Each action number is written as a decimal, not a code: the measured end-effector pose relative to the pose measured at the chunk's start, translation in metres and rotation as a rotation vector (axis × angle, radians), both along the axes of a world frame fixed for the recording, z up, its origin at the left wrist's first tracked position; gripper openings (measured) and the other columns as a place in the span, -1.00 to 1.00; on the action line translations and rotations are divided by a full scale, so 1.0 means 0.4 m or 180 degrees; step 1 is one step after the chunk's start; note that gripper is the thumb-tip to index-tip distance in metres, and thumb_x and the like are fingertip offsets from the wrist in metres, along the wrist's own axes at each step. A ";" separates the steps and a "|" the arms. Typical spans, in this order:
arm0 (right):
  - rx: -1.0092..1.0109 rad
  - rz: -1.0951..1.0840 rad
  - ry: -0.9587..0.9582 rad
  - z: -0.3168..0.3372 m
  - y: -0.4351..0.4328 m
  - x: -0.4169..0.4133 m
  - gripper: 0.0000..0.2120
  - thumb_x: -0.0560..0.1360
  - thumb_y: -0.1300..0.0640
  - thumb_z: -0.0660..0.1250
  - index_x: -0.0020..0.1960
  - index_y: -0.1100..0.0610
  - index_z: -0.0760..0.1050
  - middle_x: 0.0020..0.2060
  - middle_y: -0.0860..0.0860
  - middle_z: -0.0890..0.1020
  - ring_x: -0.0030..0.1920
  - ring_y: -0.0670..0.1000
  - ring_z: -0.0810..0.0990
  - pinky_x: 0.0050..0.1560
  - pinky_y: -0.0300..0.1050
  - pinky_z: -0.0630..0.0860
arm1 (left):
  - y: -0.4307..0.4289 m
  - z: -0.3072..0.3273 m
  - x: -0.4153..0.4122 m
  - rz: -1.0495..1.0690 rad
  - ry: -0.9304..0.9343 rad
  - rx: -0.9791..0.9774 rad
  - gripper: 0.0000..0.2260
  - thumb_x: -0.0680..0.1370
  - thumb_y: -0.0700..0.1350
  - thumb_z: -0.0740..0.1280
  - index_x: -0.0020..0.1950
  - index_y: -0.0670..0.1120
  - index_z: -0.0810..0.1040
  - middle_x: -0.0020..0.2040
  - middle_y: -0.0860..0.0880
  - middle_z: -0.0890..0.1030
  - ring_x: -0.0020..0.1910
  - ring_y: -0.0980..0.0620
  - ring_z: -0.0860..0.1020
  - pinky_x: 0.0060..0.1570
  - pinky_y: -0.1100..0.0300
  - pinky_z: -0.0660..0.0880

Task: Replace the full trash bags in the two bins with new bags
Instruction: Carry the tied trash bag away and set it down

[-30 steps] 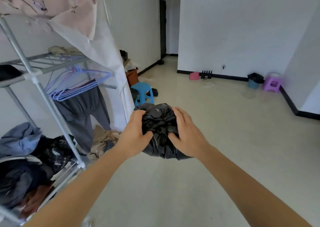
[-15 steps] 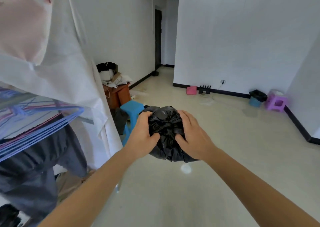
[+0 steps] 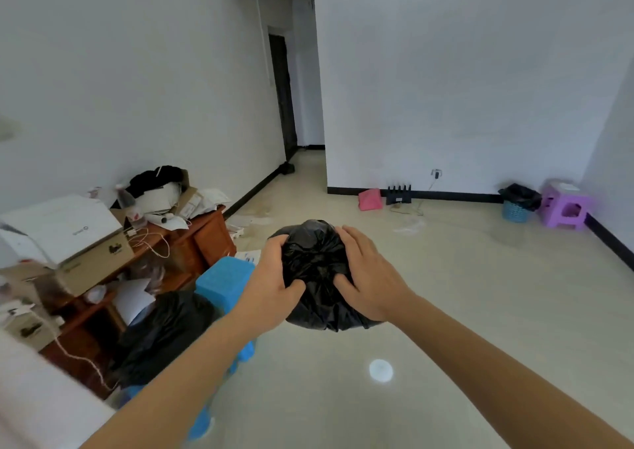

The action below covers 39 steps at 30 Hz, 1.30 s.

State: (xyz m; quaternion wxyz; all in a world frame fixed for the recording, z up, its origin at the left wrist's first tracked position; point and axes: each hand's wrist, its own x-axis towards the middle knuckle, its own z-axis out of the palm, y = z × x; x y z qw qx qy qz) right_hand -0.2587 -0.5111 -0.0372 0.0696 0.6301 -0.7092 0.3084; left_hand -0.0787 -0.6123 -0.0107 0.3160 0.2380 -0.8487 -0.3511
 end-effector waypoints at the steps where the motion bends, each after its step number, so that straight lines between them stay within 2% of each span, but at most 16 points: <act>1: -0.0029 0.0059 -0.0017 0.018 -0.079 -0.038 -0.32 0.54 0.02 0.20 0.58 0.12 0.03 0.51 0.07 0.17 0.48 0.08 0.20 0.43 -0.02 0.30 | -0.068 0.017 -0.032 0.0026 0.0046 -0.0013 -0.44 0.43 -0.24 0.32 0.37 0.03 0.22 0.24 0.08 0.42 0.27 0.13 0.43 0.27 0.08 0.46; 4: -0.0101 0.0256 -0.0040 0.051 -0.315 -0.119 -0.34 0.53 0.03 0.20 0.57 0.11 0.07 0.51 0.06 0.19 0.47 0.07 0.23 0.39 -0.05 0.31 | -0.276 0.038 -0.097 0.0213 0.0097 -0.0128 -0.39 0.43 -0.27 0.34 0.40 0.07 0.20 0.26 0.08 0.40 0.31 0.13 0.40 0.28 0.14 0.42; 7: -0.0234 0.0443 -0.0049 0.051 -0.556 -0.194 -0.47 0.54 0.11 0.23 0.48 0.18 0.24 0.45 0.08 0.28 0.41 0.05 0.30 0.33 -0.23 0.24 | -0.507 0.006 -0.160 0.0440 -0.0134 -0.0593 -0.38 0.41 -0.18 0.37 0.43 -0.05 0.21 0.29 0.06 0.28 0.33 0.18 0.24 0.34 0.16 0.30; 10: -0.0381 0.0646 -0.0042 0.029 -0.807 -0.284 -0.61 0.56 0.19 0.20 0.36 0.24 0.34 0.39 0.09 0.34 0.37 0.04 0.34 0.39 -0.22 0.26 | -0.751 -0.061 -0.231 0.0677 -0.0436 -0.0852 -0.28 0.40 -0.07 0.46 0.48 -0.05 0.19 0.40 0.03 0.16 0.38 0.16 0.15 0.37 0.17 0.23; 12: -0.0413 0.0740 0.0005 0.015 -0.980 -0.348 -0.64 0.57 0.18 0.17 0.34 0.26 0.35 0.40 0.10 0.33 0.41 0.04 0.32 0.45 -0.10 0.27 | -0.920 -0.098 -0.285 0.0861 -0.0557 -0.0744 -0.35 0.42 0.00 0.45 0.43 -0.05 0.26 0.39 -0.02 0.20 0.39 0.01 0.19 0.38 0.12 0.22; 14: -0.0385 0.0805 0.0094 0.013 -1.139 -0.414 -0.63 0.57 0.16 0.15 0.34 0.27 0.35 0.42 0.12 0.32 0.46 0.07 0.28 0.48 -0.04 0.25 | -1.087 -0.111 -0.352 0.0919 -0.0572 -0.0444 -0.51 0.42 0.04 0.39 0.26 -0.12 0.36 0.27 -0.07 0.30 0.32 -0.09 0.28 0.34 0.07 0.28; 16: -0.0312 0.0776 0.0205 0.022 -1.278 -0.486 -0.62 0.59 0.14 0.15 0.36 0.27 0.35 0.43 0.13 0.31 0.48 0.07 0.27 0.51 -0.13 0.19 | -1.239 -0.106 -0.434 0.0872 -0.0548 -0.0284 -0.62 0.42 -0.02 0.35 0.12 -0.17 0.34 0.15 -0.07 0.32 0.22 -0.09 0.33 0.25 0.06 0.36; 19: -0.0268 0.0574 0.0197 0.032 -1.448 -0.619 -0.58 0.59 0.11 0.18 0.40 0.25 0.32 0.43 0.13 0.31 0.48 0.07 0.23 0.48 -0.32 0.03 | -1.443 -0.096 -0.590 0.0677 -0.0672 -0.0206 -0.66 0.48 -0.21 0.35 0.17 -0.20 0.29 0.15 -0.06 0.27 0.15 -0.01 0.30 0.18 0.13 0.35; 21: -0.0240 0.0495 0.0194 0.021 -1.551 -0.723 -0.53 0.59 0.07 0.21 0.43 0.24 0.28 0.45 0.12 0.28 0.51 0.06 0.18 0.49 -0.25 0.06 | -1.564 -0.099 -0.707 0.0443 -0.0795 -0.0270 -0.63 0.47 -0.20 0.33 0.22 -0.18 0.28 0.14 -0.06 0.28 0.14 0.02 0.28 0.17 0.13 0.35; 23: -0.0166 0.0446 0.0202 -0.007 -1.662 -0.840 -0.44 0.57 -0.02 0.23 0.49 0.19 0.21 0.49 0.08 0.22 0.56 0.05 0.08 0.53 -0.14 0.06 | -1.683 -0.113 -0.827 0.0283 -0.0883 -0.0334 -0.68 0.46 -0.17 0.29 0.17 -0.15 0.29 0.10 -0.08 0.30 0.09 -0.03 0.36 0.05 0.08 0.44; 25: -0.0098 0.0399 0.0205 -0.041 -1.782 -0.967 -0.33 0.53 -0.12 0.24 0.53 0.13 0.14 0.53 0.05 0.16 0.59 0.06 -0.02 0.54 -0.08 0.02 | -1.796 -0.126 -0.949 0.0316 -0.0960 -0.0367 -0.74 0.50 -0.19 0.28 0.10 -0.13 0.26 0.06 -0.07 0.28 0.01 -0.05 0.41 -0.07 0.09 0.45; 27: 0.0003 0.0370 0.0182 -0.075 -1.904 -1.096 -0.24 0.49 -0.16 0.27 0.56 0.09 0.09 0.55 0.03 0.12 0.60 0.07 -0.07 0.56 -0.01 0.00 | -1.913 -0.146 -1.073 0.0358 -0.0970 -0.0392 -0.77 0.51 -0.22 0.27 0.08 -0.13 0.26 0.05 -0.06 0.28 -0.01 -0.03 0.41 -0.06 0.11 0.46; 30: 0.0137 0.0302 0.0219 -0.095 -2.099 -1.291 -0.23 0.46 -0.16 0.27 0.56 0.08 0.08 0.56 0.05 0.08 0.61 0.10 -0.10 0.56 0.08 0.07 | -2.110 -0.155 -1.254 0.0431 -0.1002 -0.0448 -0.79 0.48 -0.23 0.28 0.02 -0.12 0.27 -0.01 -0.04 0.30 -0.06 -0.01 0.39 -0.17 0.19 0.40; 33: 0.0239 0.0296 0.0429 -0.082 -2.307 -1.464 -0.32 0.49 -0.13 0.25 0.51 0.11 0.16 0.54 0.12 0.15 0.60 0.17 -0.05 0.53 0.14 0.18 | -2.308 -0.122 -1.394 0.0575 -0.1099 -0.0626 -0.77 0.48 -0.22 0.30 0.02 -0.13 0.27 -0.02 -0.04 0.31 -0.06 -0.04 0.38 -0.19 0.19 0.34; 36: 0.0429 0.0346 0.0565 -0.053 -2.524 -1.586 -0.38 0.51 -0.16 0.27 0.46 0.11 0.24 0.51 0.12 0.24 0.59 0.19 0.01 0.53 0.13 0.19 | -2.504 -0.085 -1.482 0.0782 -0.1223 -0.0923 -0.72 0.48 -0.18 0.35 0.06 -0.13 0.28 0.04 -0.03 0.28 -0.04 -0.04 0.37 -0.15 0.17 0.33; 39: 0.0491 0.0527 0.0715 -0.043 -2.741 -1.666 -0.43 0.53 -0.20 0.25 0.42 0.11 0.30 0.44 0.10 0.32 0.52 0.16 0.19 0.47 0.14 0.31 | -2.696 -0.087 -1.544 0.0947 -0.1305 -0.0913 -0.68 0.46 -0.13 0.36 0.10 -0.10 0.28 0.06 -0.01 0.28 -0.02 -0.04 0.38 -0.12 0.11 0.41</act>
